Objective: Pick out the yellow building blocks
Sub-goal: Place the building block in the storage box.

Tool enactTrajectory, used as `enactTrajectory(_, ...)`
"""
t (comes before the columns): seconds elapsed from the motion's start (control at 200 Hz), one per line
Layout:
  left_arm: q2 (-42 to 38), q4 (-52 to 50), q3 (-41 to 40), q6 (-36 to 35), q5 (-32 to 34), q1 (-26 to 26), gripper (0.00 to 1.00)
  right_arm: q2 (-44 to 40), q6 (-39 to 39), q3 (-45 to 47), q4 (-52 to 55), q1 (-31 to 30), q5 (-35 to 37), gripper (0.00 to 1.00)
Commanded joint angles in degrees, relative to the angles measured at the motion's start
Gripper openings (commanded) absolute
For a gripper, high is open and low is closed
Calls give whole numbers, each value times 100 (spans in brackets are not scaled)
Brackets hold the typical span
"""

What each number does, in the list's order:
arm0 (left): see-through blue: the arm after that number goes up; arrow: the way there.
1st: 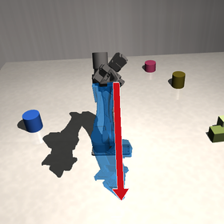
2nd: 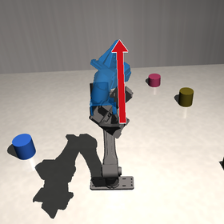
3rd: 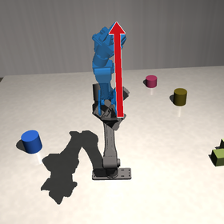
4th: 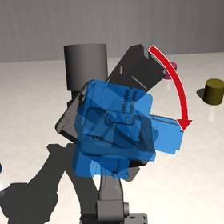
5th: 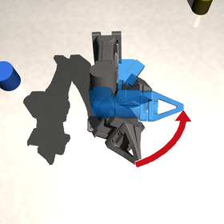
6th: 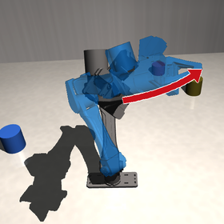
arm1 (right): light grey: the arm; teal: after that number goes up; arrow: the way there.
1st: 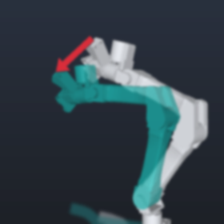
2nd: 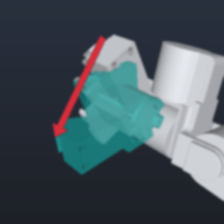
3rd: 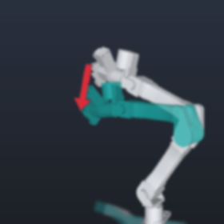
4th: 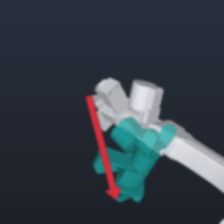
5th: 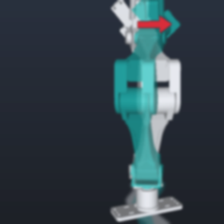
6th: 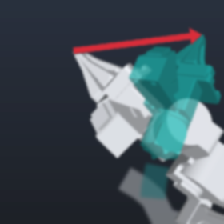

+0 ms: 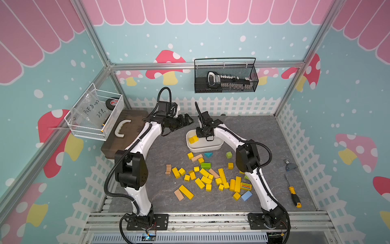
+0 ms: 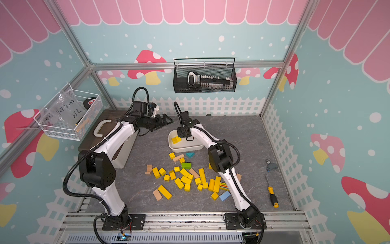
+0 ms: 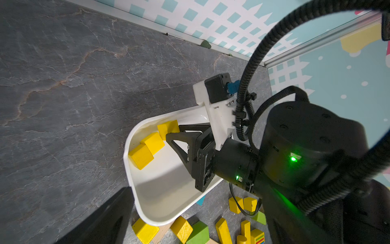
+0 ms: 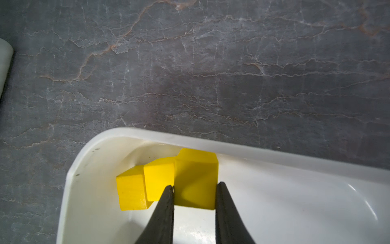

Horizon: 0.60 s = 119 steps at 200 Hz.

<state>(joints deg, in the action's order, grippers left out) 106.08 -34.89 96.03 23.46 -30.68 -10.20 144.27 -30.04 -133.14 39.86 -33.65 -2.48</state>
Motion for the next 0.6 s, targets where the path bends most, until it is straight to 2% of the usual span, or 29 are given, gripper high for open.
enactTrajectory(0.0,-96,0,30,8,-88,36,100,163,-2,-191,49,-49,-40,31)
enactTrajectory(0.075,-97,0,30,-1,-84,35,100,133,7,-190,73,-52,-24,43)
enactTrajectory(0.215,-99,-2,21,-3,-79,35,100,5,80,-162,187,-53,-24,49)
enactTrajectory(0.295,-114,0,21,-6,-79,38,100,-190,134,16,217,-62,-25,49)
enactTrajectory(0.43,-133,-7,21,-13,-76,44,100,-742,166,707,88,-135,73,40)
enactTrajectory(0.59,-148,0,21,-13,-70,44,100,-1287,70,1562,-52,-194,191,40)
